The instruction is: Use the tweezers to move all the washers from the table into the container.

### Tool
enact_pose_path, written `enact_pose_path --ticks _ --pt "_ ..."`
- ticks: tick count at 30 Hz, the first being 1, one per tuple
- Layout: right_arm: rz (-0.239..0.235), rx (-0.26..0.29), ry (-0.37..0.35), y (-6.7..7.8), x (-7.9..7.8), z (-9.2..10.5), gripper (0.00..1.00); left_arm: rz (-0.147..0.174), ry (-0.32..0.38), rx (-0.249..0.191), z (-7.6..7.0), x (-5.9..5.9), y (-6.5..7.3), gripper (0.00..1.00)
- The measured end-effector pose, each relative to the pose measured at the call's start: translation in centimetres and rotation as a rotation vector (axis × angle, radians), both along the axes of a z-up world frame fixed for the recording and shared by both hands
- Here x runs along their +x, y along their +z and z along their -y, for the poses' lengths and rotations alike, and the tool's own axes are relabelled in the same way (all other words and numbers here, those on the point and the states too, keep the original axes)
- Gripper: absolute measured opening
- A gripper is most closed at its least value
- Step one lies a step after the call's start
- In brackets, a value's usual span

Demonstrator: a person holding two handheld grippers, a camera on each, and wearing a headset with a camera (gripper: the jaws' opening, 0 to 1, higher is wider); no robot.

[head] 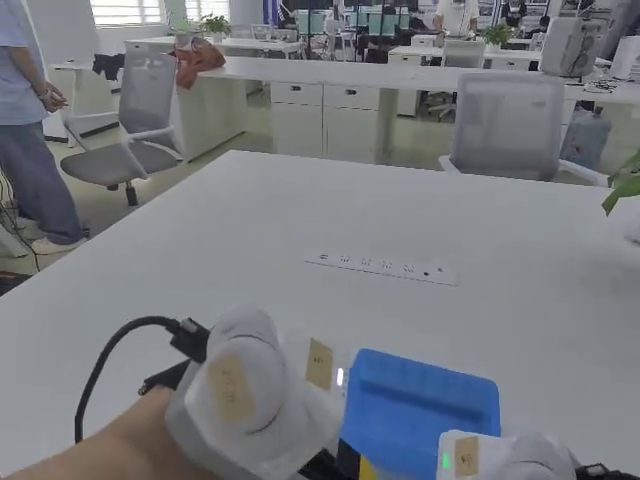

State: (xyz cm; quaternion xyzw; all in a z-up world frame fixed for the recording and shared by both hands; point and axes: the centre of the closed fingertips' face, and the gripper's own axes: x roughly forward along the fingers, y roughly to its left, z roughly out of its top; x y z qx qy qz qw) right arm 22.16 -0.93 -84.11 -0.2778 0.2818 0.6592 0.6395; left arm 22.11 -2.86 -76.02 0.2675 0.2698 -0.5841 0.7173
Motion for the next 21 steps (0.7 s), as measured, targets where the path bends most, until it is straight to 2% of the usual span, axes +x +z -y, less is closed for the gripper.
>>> enact_pose_path --ticks 4,9,14,17,20,21 --pt "-0.026 0.007 -0.01 0.2 0.8 -0.5 0.04 -0.003 -0.005 0.007 -0.3 0.9 0.2 0.0" --pt "-0.055 0.02 -0.05 0.4 2.2 -0.7 0.04 -0.036 0.006 -0.001 -0.7 3.0 0.5 0.0" --pt "-0.098 0.035 -0.094 0.3 3.3 -0.6 0.04 -0.055 -0.005 0.006 -0.5 4.2 0.3 0.0" --pt "-0.143 0.036 -0.113 0.1 3.2 -0.6 0.04 -0.083 -0.009 0.016 -0.3 4.4 0.0 0.0" --pt "-0.162 0.027 -0.106 -0.3 2.7 -0.6 0.04 -0.121 -0.021 0.021 -0.1 4.0 -0.4 0.0" --pt "-0.161 0.025 -0.103 -0.4 2.6 -0.6 0.04 -0.125 -0.025 0.024 0.0 4.0 -0.5 0.0"
